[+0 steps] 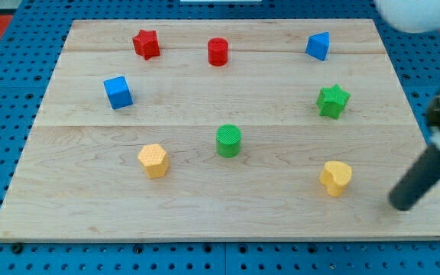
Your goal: Arrange the heart and triangle horizontally
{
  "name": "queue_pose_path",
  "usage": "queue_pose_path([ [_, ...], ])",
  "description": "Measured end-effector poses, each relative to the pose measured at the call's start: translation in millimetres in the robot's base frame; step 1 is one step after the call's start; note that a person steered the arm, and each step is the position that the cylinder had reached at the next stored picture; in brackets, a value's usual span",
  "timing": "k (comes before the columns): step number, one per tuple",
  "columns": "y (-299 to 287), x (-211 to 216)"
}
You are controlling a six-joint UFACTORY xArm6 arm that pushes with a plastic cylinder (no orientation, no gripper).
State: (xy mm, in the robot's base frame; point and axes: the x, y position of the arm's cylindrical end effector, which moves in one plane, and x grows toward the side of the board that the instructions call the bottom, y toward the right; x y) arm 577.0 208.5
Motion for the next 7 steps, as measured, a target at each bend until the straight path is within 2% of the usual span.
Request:
queue_pose_path([
  [1,-69,-27],
  [2,-112,-58],
  [4,-164,-136],
  [6,-137,-175],
  [7,-145,-192],
])
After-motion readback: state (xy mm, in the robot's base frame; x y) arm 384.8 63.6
